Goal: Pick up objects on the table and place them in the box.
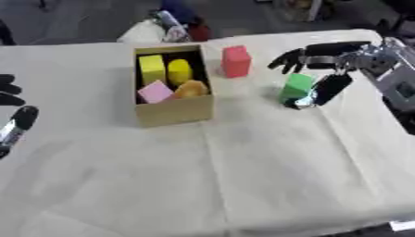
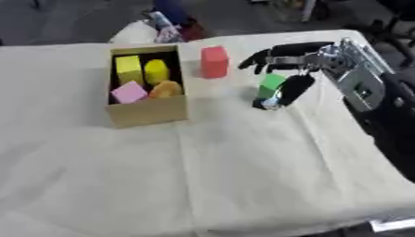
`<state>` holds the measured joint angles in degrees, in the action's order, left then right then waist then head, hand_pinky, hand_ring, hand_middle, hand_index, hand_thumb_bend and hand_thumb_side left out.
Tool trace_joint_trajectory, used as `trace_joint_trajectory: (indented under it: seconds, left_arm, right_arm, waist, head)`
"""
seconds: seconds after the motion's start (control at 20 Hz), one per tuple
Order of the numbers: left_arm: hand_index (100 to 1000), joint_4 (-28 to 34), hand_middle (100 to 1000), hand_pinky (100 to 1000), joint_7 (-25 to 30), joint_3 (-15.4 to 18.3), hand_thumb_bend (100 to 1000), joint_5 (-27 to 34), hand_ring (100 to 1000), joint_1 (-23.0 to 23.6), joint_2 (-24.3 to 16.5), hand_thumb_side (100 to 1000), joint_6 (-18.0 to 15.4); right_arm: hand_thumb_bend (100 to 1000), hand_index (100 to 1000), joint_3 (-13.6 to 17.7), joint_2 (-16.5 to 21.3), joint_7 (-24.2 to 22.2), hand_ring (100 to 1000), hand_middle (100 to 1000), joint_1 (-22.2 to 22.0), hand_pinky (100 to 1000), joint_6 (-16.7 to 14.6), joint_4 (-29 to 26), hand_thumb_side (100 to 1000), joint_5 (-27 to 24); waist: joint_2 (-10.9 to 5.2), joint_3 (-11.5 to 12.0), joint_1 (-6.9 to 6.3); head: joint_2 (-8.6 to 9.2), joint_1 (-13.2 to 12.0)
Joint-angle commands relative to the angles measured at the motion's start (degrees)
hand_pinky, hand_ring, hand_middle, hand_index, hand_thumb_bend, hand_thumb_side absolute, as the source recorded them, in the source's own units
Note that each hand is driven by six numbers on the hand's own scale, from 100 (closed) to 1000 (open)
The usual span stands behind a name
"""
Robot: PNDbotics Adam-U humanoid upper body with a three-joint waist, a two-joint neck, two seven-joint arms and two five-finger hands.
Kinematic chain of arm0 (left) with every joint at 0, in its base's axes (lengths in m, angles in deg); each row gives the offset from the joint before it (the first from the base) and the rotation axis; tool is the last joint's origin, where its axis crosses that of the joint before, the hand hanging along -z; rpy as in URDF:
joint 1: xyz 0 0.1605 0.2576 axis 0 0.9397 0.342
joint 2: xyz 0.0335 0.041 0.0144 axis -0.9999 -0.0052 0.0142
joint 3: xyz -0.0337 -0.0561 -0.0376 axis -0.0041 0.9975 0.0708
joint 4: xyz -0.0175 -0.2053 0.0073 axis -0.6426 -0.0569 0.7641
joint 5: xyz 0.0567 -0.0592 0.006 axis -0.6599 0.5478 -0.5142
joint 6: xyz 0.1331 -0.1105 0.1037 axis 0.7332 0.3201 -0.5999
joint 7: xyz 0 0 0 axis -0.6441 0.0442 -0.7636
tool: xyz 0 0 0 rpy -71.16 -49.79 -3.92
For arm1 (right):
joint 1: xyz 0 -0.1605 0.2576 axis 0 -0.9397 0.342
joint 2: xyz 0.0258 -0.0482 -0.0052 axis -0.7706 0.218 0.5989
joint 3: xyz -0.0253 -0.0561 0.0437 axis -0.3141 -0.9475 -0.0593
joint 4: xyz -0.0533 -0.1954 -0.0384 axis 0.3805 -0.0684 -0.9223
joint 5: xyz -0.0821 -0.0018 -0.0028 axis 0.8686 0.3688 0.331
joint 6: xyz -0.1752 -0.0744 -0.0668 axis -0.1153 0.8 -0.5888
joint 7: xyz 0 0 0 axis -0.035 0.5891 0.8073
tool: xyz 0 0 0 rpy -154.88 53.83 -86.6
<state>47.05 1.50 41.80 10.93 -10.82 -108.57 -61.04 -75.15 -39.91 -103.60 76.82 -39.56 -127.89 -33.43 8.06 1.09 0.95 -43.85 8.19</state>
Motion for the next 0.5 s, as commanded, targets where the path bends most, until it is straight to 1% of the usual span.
trace_joint_trajectory:
  seconds: [0.05, 0.25, 0.5]
  left_arm:
    - [775, 0.51, 604, 732, 0.32, 0.62, 553, -0.16, 605, -0.33, -0.62, 506, -0.08]
    - [776, 0.48, 604, 731, 0.57, 0.54, 551, -0.11, 605, -0.35, -0.36, 510, -0.10]
    - [776, 0.51, 604, 732, 0.65, 0.61, 550, -0.08, 605, -0.36, -0.16, 511, -0.09]
  right_arm:
    - [334, 1000, 1.40, 0.42, 1.34, 872, 957, 1.09, 812, 0.04, 2.81, 421, 2.21]
    - [339, 1000, 2.41, -1.64, 4.30, 877, 960, 2.26, 813, 0.18, 7.91, 424, 5.95]
    - [352, 1000, 4.20, -3.88, 11.36, 889, 961, 3.85, 817, 0.63, 13.60, 413, 11.89]
  waist:
    - [-0.70, -0.02, -0.15]
    - [-0.69, 0.11, -0.34]
    - [-0.68, 0.40, -0.58]
  head:
    - [-0.27, -0.14]
    - [-0.27, -0.37]
    - [-0.27, -0.38]
